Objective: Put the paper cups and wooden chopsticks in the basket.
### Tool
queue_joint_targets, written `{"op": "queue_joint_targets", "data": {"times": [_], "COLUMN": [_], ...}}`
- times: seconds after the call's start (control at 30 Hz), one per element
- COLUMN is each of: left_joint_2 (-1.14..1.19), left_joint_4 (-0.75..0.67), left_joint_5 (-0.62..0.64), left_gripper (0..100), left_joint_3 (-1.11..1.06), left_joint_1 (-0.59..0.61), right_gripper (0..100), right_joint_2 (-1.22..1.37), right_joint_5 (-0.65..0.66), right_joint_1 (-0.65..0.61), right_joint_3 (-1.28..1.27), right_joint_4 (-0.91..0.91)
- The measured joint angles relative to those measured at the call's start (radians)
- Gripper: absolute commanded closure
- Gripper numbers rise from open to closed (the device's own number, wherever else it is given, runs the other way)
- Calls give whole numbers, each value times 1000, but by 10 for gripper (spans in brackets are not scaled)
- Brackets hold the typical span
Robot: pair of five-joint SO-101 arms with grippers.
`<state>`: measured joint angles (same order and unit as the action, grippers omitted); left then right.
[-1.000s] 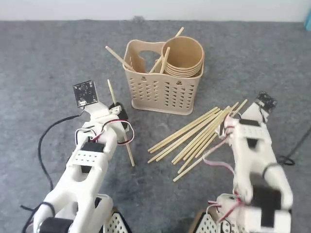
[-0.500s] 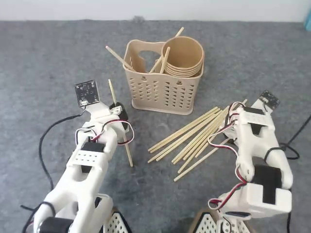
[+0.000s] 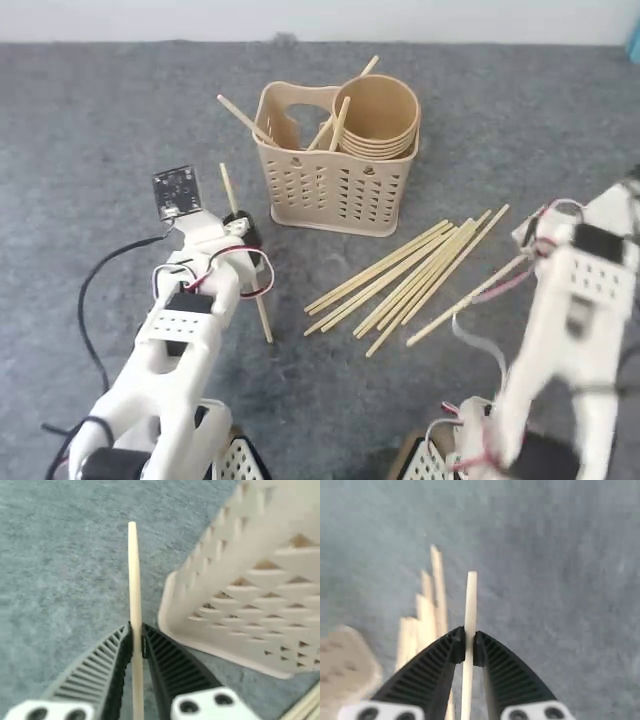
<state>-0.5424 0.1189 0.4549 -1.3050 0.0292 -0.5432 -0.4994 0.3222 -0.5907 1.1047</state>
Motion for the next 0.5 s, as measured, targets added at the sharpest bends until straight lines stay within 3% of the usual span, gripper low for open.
{"op": "queue_joint_targets", "data": {"times": [0.2, 0.5], "left_joint_2": [0, 0], "left_joint_4": [0, 0], "left_joint_5": [0, 0], "left_gripper": [987, 987], "left_joint_3": [0, 0], "left_joint_1": [28, 31], "right_gripper": [991, 989], "right_joint_2": [-345, -628], "right_joint_5": [66, 169], "right_joint_1": [0, -78], "right_joint_3": [0, 0], "right_joint_4": [-49, -374]}}
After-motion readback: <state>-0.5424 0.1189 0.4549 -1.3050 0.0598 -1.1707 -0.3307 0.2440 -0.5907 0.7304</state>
